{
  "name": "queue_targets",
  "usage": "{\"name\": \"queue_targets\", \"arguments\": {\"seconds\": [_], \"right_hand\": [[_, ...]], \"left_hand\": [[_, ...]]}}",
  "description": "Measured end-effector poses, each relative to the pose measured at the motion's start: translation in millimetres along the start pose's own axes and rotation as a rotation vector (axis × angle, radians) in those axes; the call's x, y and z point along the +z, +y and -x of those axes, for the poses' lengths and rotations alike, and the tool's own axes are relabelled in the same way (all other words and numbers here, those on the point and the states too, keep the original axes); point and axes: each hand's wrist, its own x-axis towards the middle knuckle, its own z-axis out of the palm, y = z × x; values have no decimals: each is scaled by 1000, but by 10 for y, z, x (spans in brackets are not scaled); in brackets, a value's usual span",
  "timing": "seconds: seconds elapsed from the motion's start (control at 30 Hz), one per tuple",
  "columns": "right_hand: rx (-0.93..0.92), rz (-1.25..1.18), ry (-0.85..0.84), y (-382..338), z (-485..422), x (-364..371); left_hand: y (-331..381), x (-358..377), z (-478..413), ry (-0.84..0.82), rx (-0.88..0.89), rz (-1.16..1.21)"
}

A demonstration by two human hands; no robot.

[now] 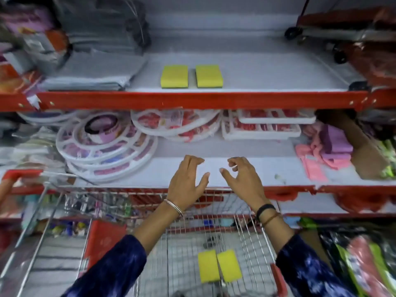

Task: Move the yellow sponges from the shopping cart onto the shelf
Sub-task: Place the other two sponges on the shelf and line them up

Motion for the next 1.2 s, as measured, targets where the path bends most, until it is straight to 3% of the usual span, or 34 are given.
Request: {"name": "queue_targets", "arguments": {"seconds": [0.17, 0.33, 0.47, 0.63, 0.8, 1.2], "right_hand": [[143, 108, -194, 569, 381, 485], [273, 266, -472, 1128, 693, 1068], [412, 387, -696, 1470, 917, 1435], [550, 464, -855, 1809, 1149, 1784], [609, 501, -862, 2089, 1348, 2090], [631, 451, -697, 2373, 1321, 2354]], "left_hand": [[-213, 564, 631, -228, -164, 4], [-427, 1123, 1252, -479, -472, 22], [-610, 1531, 1699, -608, -627, 67], [-737, 1984, 2072, -772, -782, 79], [-746, 2358, 2290, -862, -867, -12], [-787, 2802, 2305, -786, -970, -44]]}}
